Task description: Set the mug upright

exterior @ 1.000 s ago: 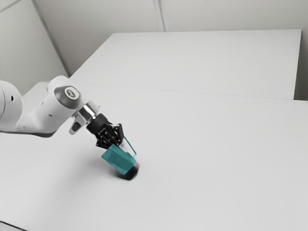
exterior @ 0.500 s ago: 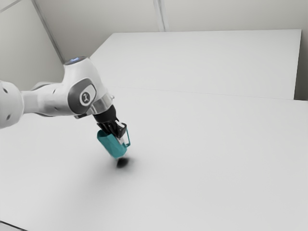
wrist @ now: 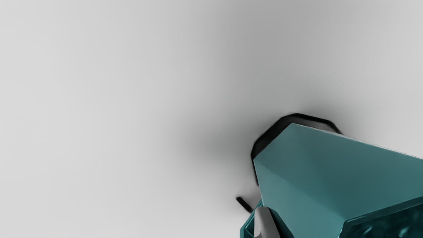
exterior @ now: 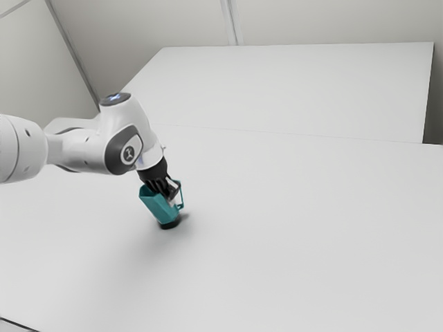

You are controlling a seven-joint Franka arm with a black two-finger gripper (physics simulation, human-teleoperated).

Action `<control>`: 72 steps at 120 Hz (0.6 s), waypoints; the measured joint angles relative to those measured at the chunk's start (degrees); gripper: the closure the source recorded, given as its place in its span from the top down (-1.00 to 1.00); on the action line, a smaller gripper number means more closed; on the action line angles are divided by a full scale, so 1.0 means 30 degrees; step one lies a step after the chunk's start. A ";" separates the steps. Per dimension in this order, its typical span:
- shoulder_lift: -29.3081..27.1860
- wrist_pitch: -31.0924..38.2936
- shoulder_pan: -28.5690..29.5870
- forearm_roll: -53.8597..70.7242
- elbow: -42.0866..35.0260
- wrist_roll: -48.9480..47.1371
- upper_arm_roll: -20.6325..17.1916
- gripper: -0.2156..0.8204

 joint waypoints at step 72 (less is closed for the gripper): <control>-0.0042 0.0226 -0.0178 0.0412 -0.0046 -0.0014 0.0066 0.22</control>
